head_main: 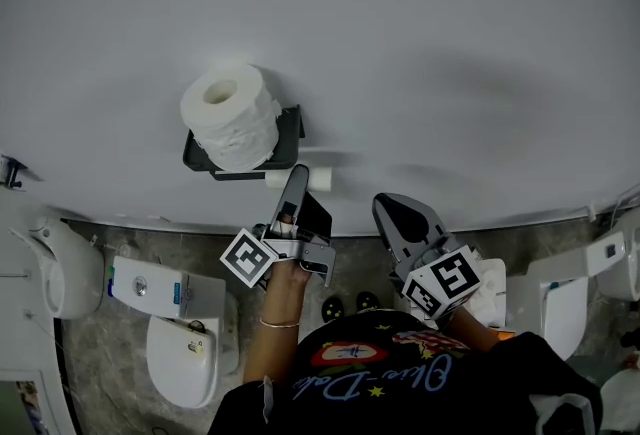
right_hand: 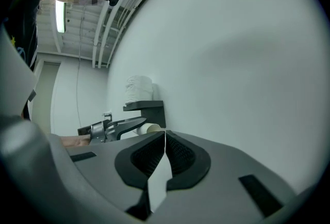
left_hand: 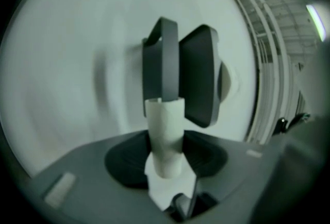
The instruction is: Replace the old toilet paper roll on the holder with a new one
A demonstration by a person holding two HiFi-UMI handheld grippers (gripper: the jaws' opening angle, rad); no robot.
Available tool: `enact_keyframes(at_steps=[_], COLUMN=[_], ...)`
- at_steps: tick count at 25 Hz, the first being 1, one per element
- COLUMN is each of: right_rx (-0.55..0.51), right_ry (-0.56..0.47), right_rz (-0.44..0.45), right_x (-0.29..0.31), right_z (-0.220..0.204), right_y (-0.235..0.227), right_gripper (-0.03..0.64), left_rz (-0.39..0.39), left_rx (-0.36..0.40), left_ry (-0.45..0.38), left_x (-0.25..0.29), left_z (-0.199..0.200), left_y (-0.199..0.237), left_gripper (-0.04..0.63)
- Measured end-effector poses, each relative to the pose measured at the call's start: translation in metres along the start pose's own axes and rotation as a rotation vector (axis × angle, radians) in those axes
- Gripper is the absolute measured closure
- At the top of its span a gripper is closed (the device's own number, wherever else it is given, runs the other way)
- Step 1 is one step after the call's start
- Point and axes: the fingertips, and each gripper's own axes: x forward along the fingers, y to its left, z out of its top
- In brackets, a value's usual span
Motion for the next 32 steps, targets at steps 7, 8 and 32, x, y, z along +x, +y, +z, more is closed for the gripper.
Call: enact_keyframes(at_steps=[7,8,32], right_rx=[0.017,0.023,0.025], right_ry=[-0.017,-0.015,0.002], right_rz=[-0.091,-0.092,0.046], right_x=[-0.017,-0.017,0.009], right_z=[0.005,0.004,-0.005], right_y=[-0.033,-0.035,0.01], right_gripper=[0.603,0.603,0.603], left_rz=[0.02,0.043,0.493], left_rx=[0.027,0.077,1.278], left_ry=[0.085,0.092,0.265], left_x=[-0.01,-0.018,-0.103], left_z=[-0.047,-0.047,-0.01], left_y=[-0.008,-0.009,-0.009], left_gripper=[0.41,0.41,0.407])
